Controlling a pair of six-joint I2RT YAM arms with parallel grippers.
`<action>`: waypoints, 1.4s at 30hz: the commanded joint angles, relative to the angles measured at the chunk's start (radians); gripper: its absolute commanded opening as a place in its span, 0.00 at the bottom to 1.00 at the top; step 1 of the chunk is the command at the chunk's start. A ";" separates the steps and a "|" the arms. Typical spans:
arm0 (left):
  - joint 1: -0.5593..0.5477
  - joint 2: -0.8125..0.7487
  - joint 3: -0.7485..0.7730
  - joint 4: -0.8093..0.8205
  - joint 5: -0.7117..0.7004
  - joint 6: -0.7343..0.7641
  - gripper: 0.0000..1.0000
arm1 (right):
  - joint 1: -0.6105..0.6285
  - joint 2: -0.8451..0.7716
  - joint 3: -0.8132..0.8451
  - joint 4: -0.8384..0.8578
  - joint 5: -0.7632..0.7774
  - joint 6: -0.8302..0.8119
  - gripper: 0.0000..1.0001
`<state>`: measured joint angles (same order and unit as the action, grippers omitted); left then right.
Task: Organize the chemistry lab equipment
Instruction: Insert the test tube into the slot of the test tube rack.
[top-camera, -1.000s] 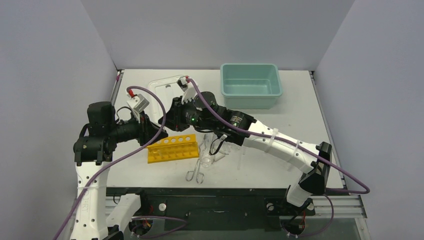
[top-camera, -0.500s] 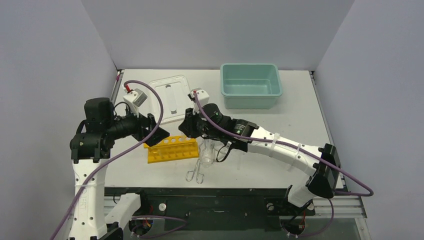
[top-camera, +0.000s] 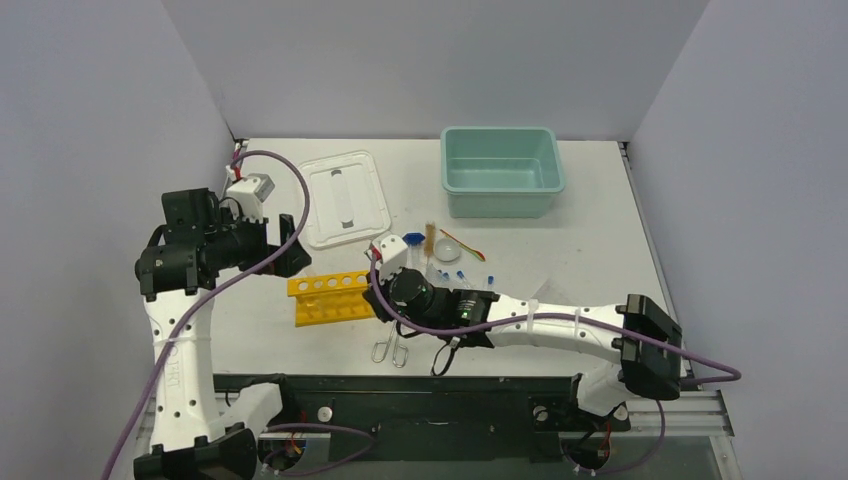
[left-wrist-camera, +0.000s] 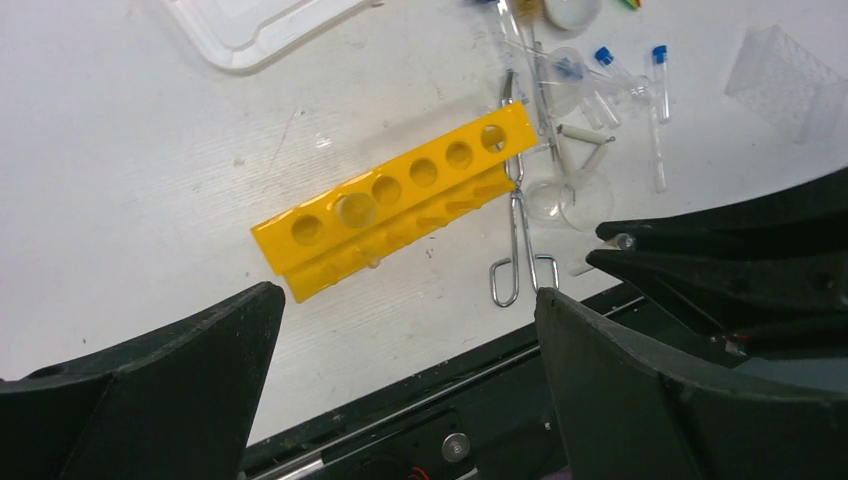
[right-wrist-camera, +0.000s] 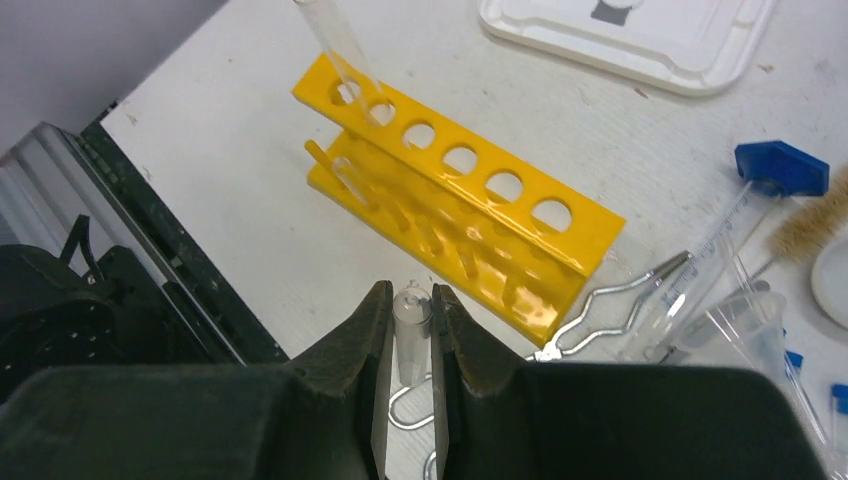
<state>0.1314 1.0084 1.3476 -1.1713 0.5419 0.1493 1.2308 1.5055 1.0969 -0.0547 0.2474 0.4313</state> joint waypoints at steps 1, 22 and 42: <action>0.083 0.022 0.049 -0.059 -0.017 0.054 0.97 | 0.017 0.040 -0.010 0.216 0.092 -0.063 0.00; 0.136 0.037 0.018 -0.049 -0.011 0.067 0.97 | 0.022 0.217 0.018 0.375 0.164 -0.103 0.00; 0.137 0.030 0.021 -0.057 -0.018 0.084 0.97 | 0.007 0.265 0.024 0.404 0.183 -0.113 0.00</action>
<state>0.2592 1.0523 1.3483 -1.2312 0.5270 0.2188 1.2438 1.7782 1.0977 0.2924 0.4053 0.3244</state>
